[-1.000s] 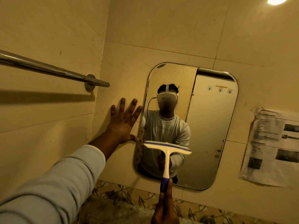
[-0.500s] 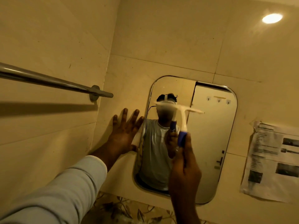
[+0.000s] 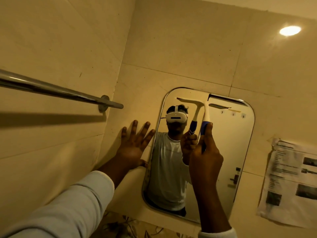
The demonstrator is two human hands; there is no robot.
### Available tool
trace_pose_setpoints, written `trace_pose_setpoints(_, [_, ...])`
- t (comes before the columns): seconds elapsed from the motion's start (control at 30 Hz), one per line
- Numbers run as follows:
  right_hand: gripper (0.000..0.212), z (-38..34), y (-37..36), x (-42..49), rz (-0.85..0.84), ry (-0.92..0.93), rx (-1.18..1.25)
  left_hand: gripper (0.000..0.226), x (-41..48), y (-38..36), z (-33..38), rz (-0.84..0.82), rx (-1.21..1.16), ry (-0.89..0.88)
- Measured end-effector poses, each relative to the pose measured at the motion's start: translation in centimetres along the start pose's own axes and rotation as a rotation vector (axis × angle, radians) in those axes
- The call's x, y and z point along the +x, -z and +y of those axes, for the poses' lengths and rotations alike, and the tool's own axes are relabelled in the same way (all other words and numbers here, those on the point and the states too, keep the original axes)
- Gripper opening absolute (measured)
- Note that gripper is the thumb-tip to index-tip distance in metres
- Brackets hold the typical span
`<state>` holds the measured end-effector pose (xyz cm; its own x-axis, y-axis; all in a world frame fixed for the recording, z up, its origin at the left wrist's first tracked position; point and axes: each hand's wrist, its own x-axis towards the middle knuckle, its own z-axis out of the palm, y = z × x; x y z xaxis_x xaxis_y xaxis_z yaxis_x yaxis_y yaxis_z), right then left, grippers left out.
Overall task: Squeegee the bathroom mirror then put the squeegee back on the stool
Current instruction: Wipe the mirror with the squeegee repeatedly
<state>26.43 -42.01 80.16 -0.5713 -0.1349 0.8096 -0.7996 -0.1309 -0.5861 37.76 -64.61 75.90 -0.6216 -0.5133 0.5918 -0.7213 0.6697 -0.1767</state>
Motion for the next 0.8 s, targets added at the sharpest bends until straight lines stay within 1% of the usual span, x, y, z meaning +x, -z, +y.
trace_pose_setpoints(0.27, [0.075, 1.6, 0.4, -2.7, -0.007, 0.027, -0.131, 0.145, 0.1, 0.4, 0.2, -0.028, 0.004, 0.0])
trace_pose_setpoints(0.4, [0.077, 2.7, 0.7, -4.4, -0.003, 0.031, -0.192, 0.146, -0.1, 0.1, -0.1, 0.002, -0.003, -0.02])
trace_pose_setpoints(0.47, [0.076, 3.2, 0.6, -5.2, -0.005, 0.031, -0.201, 0.147, -0.2, 0.1, -0.1, 0.01, 0.0, -0.023])
trace_pose_setpoints(0.63, [0.067, 4.1, 0.9, -8.2, -0.017, 0.034, -0.218, 0.148, 0.1, 0.5, 0.2, -0.041, 0.019, -0.001])
trace_pose_setpoints(0.8, [0.084, 6.8, 1.2, -12.2, -0.066, 0.035, -0.215, 0.149, 0.0, 0.4, 0.1, -0.034, 0.015, 0.005])
